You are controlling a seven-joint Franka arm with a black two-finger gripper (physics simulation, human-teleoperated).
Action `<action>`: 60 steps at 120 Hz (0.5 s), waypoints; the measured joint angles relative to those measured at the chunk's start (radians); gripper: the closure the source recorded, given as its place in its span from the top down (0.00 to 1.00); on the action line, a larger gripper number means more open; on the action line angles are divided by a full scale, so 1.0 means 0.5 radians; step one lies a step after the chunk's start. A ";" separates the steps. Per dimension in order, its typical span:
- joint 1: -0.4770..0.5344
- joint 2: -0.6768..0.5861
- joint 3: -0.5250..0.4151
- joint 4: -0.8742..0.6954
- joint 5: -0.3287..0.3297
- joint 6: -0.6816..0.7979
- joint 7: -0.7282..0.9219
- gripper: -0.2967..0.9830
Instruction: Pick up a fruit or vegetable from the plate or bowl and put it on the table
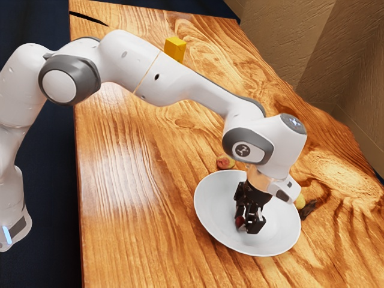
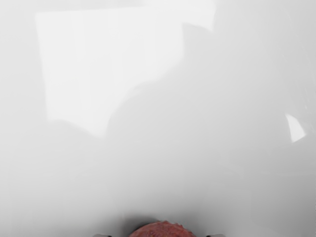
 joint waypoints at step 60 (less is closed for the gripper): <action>0.000 -0.002 0.001 0.029 0.008 -0.009 -0.002 0.36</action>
